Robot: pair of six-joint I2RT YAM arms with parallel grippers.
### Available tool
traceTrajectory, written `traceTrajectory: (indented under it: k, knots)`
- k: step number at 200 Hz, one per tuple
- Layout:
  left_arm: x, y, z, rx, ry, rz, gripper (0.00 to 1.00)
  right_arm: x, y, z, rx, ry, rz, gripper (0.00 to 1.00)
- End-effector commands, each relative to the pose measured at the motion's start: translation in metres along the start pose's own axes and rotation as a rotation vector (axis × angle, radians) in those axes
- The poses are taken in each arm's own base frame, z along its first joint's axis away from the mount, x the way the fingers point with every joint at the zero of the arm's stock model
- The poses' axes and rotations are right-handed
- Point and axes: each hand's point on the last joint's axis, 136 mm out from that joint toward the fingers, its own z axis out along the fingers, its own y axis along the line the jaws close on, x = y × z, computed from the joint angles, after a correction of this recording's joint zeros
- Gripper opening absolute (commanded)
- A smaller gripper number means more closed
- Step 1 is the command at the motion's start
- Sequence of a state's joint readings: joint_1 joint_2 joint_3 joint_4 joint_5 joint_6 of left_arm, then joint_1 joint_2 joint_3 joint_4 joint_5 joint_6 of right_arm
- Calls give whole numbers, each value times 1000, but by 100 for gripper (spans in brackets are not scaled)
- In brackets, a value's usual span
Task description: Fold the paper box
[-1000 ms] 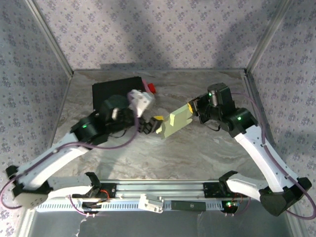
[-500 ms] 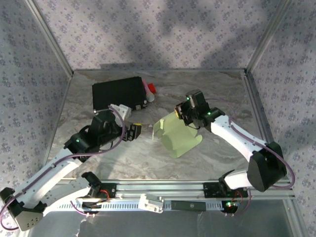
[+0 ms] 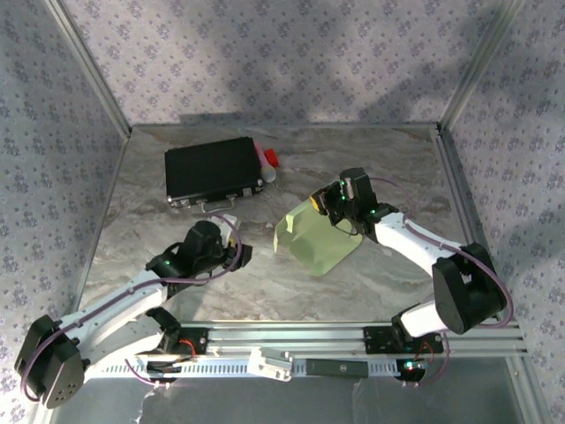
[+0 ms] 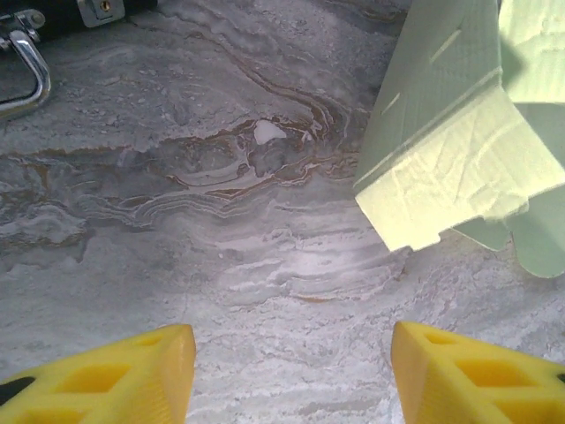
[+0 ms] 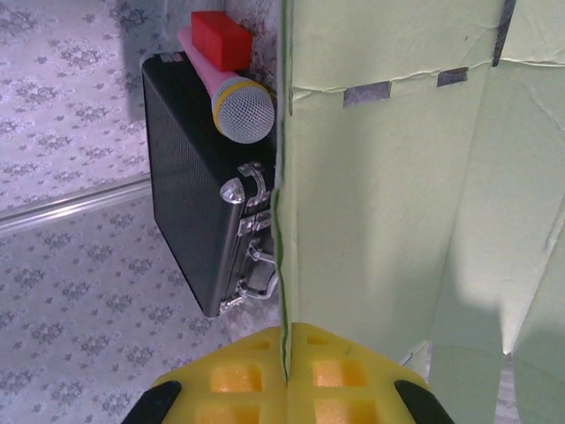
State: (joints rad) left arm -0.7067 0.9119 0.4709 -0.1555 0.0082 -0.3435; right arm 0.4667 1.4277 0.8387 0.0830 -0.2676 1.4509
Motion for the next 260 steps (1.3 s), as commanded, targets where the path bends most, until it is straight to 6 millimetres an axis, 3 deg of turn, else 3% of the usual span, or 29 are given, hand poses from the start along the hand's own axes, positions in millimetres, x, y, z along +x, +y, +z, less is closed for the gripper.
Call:
traceTrajectory:
  k: [1,38,88,186,260]
  knots:
    - [-25,-9,0,51,-110,-23,59,6,4,5,-58,44,-52,0]
    - [-20,-9,7,63,-110,-12,58,12,1,11,-106,74,-82,0]
    - [-11,-26,26,140,-149,87,50,17,3,8,-185,89,-146,0]
    - [-2,-34,42,154,-163,158,49,27,-2,18,-312,169,-247,0]
    - [8,-42,52,211,-151,192,49,22,-7,25,-328,199,-246,0]
